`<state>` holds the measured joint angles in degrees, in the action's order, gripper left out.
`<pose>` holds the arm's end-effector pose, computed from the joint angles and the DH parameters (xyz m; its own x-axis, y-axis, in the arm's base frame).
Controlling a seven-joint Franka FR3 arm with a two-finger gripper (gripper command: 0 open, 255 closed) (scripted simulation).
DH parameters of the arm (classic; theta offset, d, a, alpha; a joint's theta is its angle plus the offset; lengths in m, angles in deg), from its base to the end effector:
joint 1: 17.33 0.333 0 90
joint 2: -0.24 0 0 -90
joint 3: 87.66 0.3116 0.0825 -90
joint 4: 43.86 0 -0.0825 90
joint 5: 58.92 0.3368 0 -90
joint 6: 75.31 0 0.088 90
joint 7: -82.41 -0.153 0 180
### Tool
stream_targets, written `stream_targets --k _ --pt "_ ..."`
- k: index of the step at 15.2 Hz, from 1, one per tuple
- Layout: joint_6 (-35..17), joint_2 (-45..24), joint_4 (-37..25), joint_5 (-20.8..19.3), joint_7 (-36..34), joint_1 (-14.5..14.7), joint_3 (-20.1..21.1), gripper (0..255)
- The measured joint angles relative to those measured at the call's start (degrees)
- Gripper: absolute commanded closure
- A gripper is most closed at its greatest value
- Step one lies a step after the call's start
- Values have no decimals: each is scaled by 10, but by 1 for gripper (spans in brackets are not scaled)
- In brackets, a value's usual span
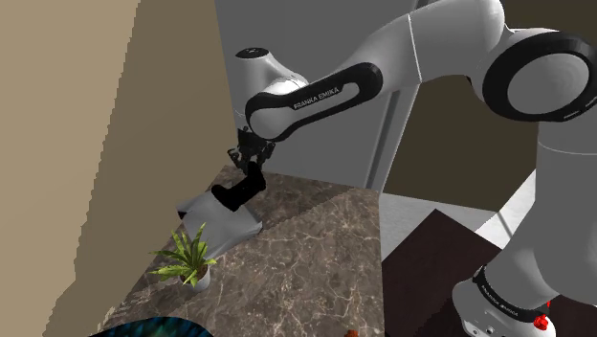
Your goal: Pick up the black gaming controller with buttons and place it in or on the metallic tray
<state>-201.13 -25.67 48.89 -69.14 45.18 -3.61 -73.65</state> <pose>0.5911 0.2760 0.3544 0.9844 -0.1043 0.1414 -0.0992 -0.9942 -0.0426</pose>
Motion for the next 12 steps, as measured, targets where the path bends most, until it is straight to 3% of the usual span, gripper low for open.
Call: stream_targets --k 6,12 --pt "73 -124 -193 -26 -44 64 -3 255" --pt "57 -156 -208 -33 -55 75 -7 255"
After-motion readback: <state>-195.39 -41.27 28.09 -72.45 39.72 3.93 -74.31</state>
